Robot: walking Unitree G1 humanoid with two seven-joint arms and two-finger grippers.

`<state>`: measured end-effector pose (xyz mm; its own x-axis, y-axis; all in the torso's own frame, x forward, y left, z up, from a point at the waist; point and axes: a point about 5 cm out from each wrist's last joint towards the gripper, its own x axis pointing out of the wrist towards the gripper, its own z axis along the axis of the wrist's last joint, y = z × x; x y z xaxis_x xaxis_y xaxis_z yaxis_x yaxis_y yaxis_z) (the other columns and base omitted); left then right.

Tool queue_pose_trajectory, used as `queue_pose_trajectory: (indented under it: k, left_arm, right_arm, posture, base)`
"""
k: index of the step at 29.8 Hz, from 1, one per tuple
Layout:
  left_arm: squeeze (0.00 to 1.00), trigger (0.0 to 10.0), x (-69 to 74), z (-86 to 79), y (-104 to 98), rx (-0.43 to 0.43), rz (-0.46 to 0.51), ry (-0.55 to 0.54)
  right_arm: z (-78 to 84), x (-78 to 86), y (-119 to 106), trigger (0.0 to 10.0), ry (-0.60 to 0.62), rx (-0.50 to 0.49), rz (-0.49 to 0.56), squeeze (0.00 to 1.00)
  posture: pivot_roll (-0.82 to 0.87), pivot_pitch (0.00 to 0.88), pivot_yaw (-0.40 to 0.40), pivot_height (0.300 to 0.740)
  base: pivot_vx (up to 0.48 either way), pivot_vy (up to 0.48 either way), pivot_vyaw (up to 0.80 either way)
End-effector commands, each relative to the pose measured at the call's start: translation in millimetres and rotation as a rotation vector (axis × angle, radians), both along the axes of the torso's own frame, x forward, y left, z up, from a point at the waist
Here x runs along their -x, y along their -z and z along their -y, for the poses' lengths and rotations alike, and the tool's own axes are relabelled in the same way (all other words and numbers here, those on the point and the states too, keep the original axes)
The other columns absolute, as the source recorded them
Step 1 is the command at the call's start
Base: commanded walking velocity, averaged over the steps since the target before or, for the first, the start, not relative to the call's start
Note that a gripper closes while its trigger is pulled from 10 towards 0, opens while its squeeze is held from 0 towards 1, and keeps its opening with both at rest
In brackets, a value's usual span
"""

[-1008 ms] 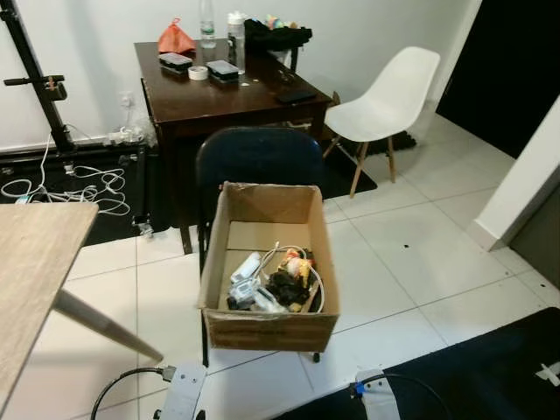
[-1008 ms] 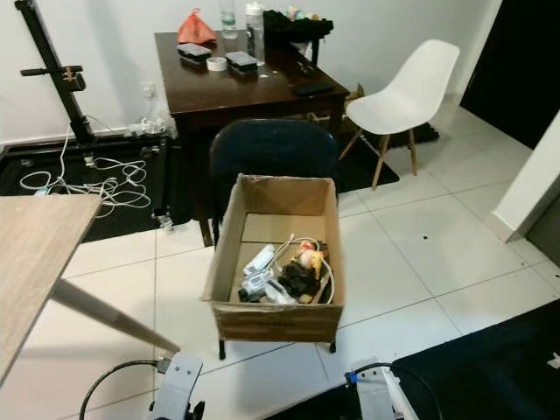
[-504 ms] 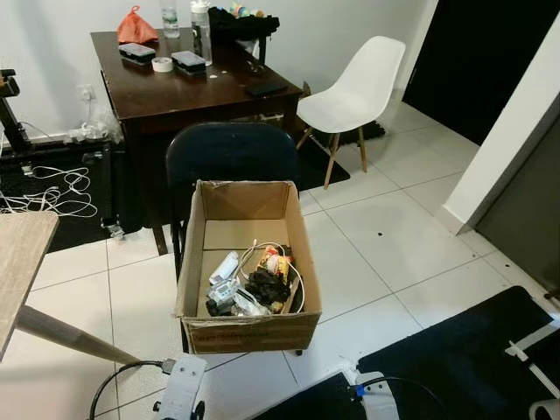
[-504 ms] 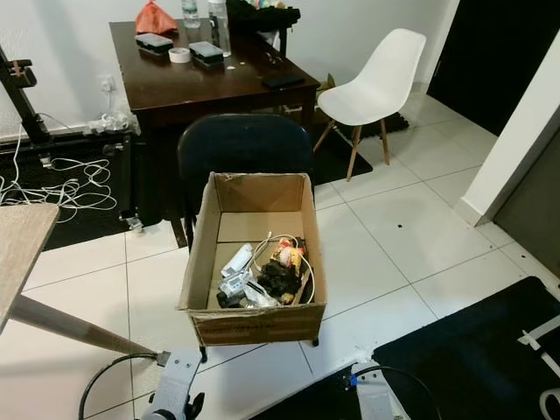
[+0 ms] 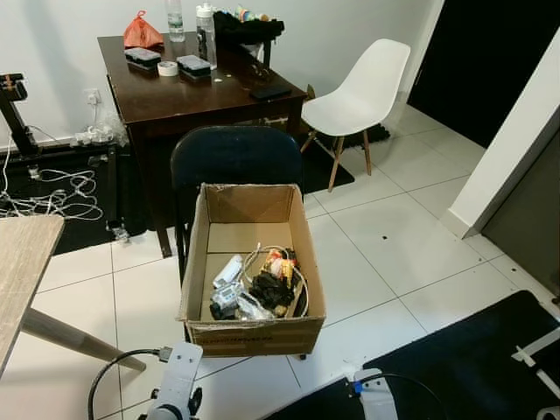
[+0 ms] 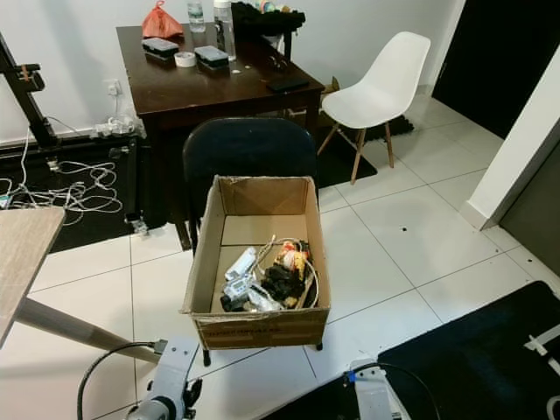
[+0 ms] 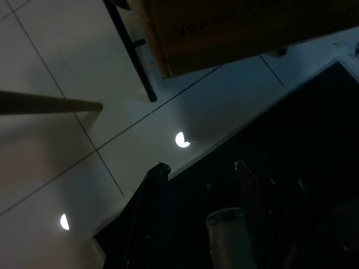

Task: Picking trash to rubbish bin

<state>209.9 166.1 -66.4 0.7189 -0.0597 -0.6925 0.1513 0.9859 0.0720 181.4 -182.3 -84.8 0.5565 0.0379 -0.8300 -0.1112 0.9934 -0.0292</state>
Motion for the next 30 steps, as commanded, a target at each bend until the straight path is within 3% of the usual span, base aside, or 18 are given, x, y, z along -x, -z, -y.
queue_pose_trajectory:
  k: [1, 12, 30]
  left_arm:
    - [0.0, 10.0, 0.2, -3.1, 1.1, 0.0, -0.019, -0.035]
    - [0.0, 10.0, 4.6, -5.2, 3.5, 0.02, -0.024, -0.111]
    - [0.0, 10.0, 1.8, -4.9, 2.0, 0.027, -0.016, -0.107]
  right_arm:
    - [-1.9, -0.2, 0.5, 10.0, -0.012, 0.001, -0.016, 0.0]
    - [-4.1, 0.8, 1.8, 10.0, -0.026, 0.005, -0.039, 0.0]
    - [-22.6, 4.4, 5.4, 10.0, -0.023, -0.006, -0.062, 0.0]
  posture:
    - [0.14, 0.0, -0.057, 0.74]
    - [0.14, 0.013, -0.067, 0.74]
    - [0.15, 0.013, -0.07, 0.74]
  base:
    - [0.0, 0.0, 0.0]
    - [0.0, 0.0, 0.0]
    - [0.0, 0.0, 0.0]
